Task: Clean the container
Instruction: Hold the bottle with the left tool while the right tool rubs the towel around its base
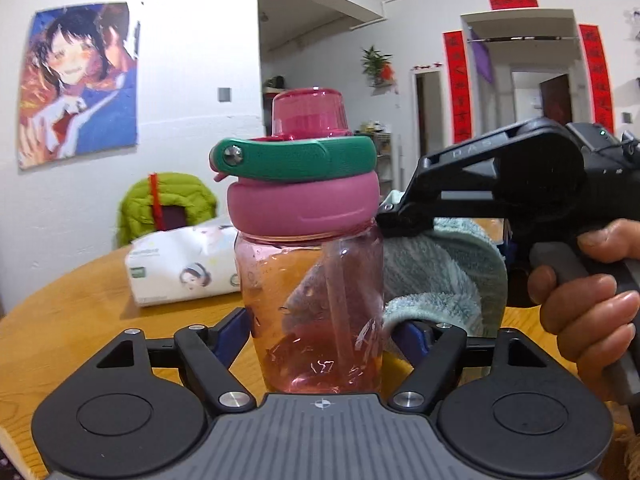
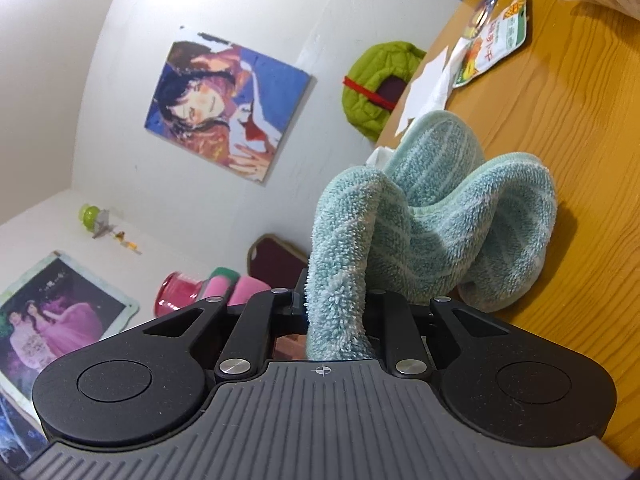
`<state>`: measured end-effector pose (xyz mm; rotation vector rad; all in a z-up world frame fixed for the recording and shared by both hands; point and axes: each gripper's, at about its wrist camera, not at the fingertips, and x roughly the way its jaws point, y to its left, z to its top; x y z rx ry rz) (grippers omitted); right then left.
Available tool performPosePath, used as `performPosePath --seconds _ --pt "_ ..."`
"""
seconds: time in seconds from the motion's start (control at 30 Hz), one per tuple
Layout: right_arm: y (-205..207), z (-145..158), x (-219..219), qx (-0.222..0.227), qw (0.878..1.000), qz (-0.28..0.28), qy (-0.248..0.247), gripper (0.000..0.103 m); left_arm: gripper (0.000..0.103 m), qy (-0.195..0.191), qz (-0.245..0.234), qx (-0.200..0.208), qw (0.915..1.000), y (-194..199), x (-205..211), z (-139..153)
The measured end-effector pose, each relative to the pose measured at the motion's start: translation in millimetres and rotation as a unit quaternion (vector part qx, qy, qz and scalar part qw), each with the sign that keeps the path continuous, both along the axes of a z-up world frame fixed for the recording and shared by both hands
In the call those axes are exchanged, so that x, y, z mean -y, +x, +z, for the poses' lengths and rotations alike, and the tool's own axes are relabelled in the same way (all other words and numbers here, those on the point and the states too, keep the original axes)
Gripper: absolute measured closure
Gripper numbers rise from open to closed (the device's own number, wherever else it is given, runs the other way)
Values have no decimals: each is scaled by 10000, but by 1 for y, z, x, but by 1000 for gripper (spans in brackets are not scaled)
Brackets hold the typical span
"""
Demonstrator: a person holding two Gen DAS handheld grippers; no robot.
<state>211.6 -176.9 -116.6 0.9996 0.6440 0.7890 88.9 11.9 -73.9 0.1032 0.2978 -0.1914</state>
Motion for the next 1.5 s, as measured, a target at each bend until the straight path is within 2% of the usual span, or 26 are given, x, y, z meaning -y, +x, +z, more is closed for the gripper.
performPosePath --seconds 0.1,0.2,0.3,0.37,0.43,0.53,0.6,0.7,0.8,0.83,0.9,0.97,1.0,1.03,1.1,1.2,1.23,1.33,1.43,1.5 --pt "0 -1 -3 -122 9990 -124 -400 83 29 120 -28 35 9999 -2 4 -1" --pt "0 -3 -2 -211 9989 -156 -376 83 30 75 -103 32 9999 -3 3 -1" --pt "-1 -8 9 -141 9979 -53 631 83 30 43 -156 35 9999 -4 3 -1" --pt "0 -19 16 -363 9888 31 1446 83 30 48 -178 39 9998 -4 3 -1" --pt "3 -30 15 -640 9812 107 1815 83 30 79 -168 45 9998 -4 4 -2" --pt "6 -36 8 -876 9845 82 1519 83 30 95 -161 50 9998 -4 4 -2" --pt "6 -36 2 -1045 9902 11 927 83 30 109 -152 44 9998 -4 4 -2" --pt "9 -38 -5 -1352 9907 -32 117 83 30 130 -145 39 9998 -4 5 -2" --pt "8 -32 -9 -1248 9919 -67 -246 83 30 127 -144 32 9998 -5 5 -1" --pt "6 -27 -8 -1088 9938 -76 -209 83 30 126 -144 30 9998 -5 5 0" --pt "0 -19 -3 -658 9972 -45 350 83 30 128 -143 30 9998 -5 5 0" --pt "-4 -13 7 -333 9938 27 1064 83 30 123 -145 27 9998 -7 4 2" --pt "-5 -12 9 -321 9927 21 1159 83 30 125 -143 28 9998 -6 4 1" --pt "-5 -13 10 -351 9921 19 1207 83 30 131 -141 32 9998 -6 4 1" --pt "-1 -20 4 -733 9932 38 907 83 30 137 -138 34 9998 -6 4 2" --pt "4 -28 -8 -1324 9908 -65 -262 83 30 151 -134 33 9998 -7 4 3" --pt "4 -28 -9 -1344 9903 -79 -355 83 30 152 -136 38 9998 -6 5 1" --pt "-2 -16 -7 -979 9951 -78 -152 83 30 153 -139 43 9998 -5 6 0" --pt "-10 0 2 -284 9973 -48 681 82 30 131 -137 42 9998 -5 6 1" --pt "-15 8 6 4 9952 -62 981 79 30 129 -130 41 9998 -5 7 0"
